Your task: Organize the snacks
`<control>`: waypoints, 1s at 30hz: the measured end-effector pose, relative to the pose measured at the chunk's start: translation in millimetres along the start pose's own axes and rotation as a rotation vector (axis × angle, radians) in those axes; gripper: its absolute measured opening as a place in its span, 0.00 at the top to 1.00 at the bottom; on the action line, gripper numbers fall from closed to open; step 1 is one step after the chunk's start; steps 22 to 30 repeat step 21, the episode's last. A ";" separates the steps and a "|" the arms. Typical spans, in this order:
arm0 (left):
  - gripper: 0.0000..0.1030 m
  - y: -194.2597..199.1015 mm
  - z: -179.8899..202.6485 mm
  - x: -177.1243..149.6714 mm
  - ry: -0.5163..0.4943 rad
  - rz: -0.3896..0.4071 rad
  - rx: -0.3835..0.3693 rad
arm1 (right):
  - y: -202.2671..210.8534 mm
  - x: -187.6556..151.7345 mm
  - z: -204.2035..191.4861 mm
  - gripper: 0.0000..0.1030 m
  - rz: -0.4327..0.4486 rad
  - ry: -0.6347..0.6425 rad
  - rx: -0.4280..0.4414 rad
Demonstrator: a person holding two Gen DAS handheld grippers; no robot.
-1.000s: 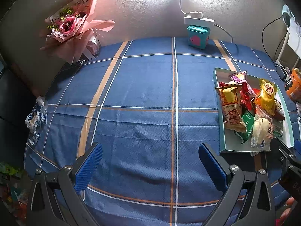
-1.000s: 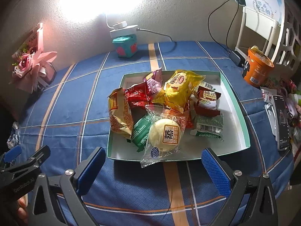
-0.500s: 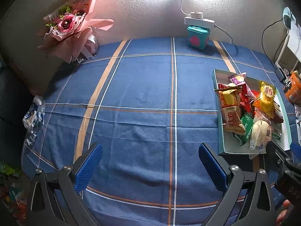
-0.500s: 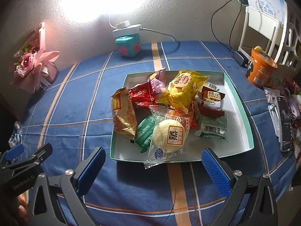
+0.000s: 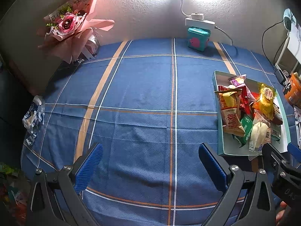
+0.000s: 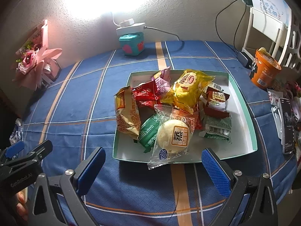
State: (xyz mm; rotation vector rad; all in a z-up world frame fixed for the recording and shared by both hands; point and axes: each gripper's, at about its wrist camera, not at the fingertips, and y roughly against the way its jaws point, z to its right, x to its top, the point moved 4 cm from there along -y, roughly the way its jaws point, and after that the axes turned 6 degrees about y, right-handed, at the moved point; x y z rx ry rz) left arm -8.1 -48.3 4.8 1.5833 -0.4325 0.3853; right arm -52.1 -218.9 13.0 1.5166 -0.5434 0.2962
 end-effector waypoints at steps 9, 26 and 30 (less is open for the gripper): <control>0.01 -0.5 -1.1 -0.2 -0.002 0.000 0.004 | -0.5 0.0 -0.1 0.00 -0.001 0.001 0.003; 0.01 0.8 0.7 0.7 -0.004 0.005 -0.006 | -0.5 -0.2 -0.7 0.00 -0.001 0.001 0.002; 0.01 0.8 0.7 0.7 -0.004 0.005 -0.006 | -0.5 -0.2 -0.7 0.00 -0.001 0.001 0.002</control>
